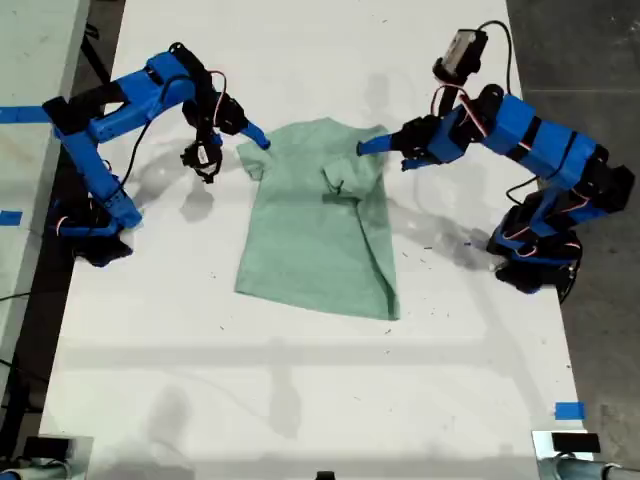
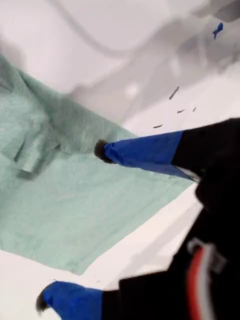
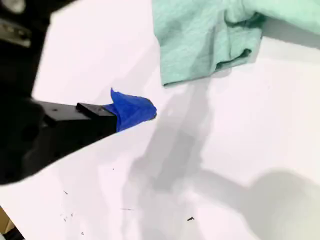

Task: Fold tshirt

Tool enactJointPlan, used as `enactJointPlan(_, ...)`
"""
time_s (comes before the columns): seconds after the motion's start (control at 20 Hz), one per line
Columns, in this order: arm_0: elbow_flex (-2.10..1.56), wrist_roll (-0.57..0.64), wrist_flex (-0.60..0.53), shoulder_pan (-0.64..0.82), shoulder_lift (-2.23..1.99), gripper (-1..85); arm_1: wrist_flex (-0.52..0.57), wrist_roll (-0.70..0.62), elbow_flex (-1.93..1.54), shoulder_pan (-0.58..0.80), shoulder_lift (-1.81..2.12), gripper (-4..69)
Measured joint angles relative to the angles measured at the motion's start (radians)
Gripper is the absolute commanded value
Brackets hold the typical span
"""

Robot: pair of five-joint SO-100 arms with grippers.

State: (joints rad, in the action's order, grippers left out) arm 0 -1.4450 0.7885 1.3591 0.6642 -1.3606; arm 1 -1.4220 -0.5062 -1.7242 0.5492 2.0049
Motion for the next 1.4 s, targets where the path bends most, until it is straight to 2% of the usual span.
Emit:
enactJointPlan(0.2, 0.133, 0.041, -0.032, 0.038, 0.229, 36.8, 0.003, 0.009, -0.041, -0.014, 0.046, 40.4)
enactJointPlan(0.3, 0.235, 0.051, -0.031, 0.043, 0.360, 26.1, 0.005, 0.018, -0.080, -0.020, 0.091, 40.3)
enactJointPlan(0.4, 0.365, 0.052, 0.026, 0.048, 0.474, 7.0, 0.017, 0.029, -0.126, -0.021, 0.133, 40.0)
enactJointPlan(0.45, 0.399, 0.064, 0.025, 0.048, 0.499, 0.1, 0.020, 0.029, -0.152, -0.021, 0.158, 39.8)
enactJointPlan(0.8, 0.436, 0.046, 0.028, 0.043, 0.492, 0.0, 0.021, 0.043, -0.284, -0.020, 0.327, 38.6)
enactJointPlan(1.0, 0.477, 0.041, 0.103, 0.038, 0.394, 0.0, 0.021, 0.049, -0.308, -0.018, 0.350, 38.5)
enactJointPlan(1.15, 0.589, 0.043, 0.118, -0.038, 0.328, 0.0, 0.021, 0.054, -0.316, -0.018, 0.351, 38.2)
enactJointPlan(1.4, 0.627, 0.037, -0.089, -0.229, 0.390, 0.1, 0.021, 0.064, -0.337, -0.018, 0.351, 38.0)
